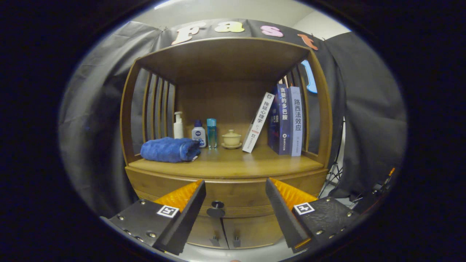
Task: Pull open the drawer, take out the items inside it, and place them on the countertop above the cabinet.
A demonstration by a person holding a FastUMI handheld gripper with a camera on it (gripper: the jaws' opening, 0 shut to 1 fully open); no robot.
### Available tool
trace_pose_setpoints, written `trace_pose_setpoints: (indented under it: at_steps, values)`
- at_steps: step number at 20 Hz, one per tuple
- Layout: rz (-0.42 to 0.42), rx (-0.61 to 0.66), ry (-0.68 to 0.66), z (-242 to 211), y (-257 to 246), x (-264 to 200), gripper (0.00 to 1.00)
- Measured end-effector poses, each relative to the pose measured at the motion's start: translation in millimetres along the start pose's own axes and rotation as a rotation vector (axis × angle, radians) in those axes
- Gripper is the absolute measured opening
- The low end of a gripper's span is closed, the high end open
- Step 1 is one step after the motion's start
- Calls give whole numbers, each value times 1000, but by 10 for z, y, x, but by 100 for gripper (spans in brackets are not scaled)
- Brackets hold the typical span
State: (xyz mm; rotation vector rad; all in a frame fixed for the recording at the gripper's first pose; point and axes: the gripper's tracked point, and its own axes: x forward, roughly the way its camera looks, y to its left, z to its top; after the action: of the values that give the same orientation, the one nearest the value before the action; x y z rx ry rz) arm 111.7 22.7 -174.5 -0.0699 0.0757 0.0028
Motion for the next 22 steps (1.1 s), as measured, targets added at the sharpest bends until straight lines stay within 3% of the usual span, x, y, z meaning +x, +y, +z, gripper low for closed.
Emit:
trace_pose_setpoints:
  at_steps: [10, 14, 17, 22]
  values:
    - [38, 18, 155, -808, 357, 431, 98]
    - [19, 65, 195, -963, 376, 560, 60]
    - [34, 57, 219, -1016, 420, 673, 60]
    - [5, 20, 193, -1019, 428, 597, 46]
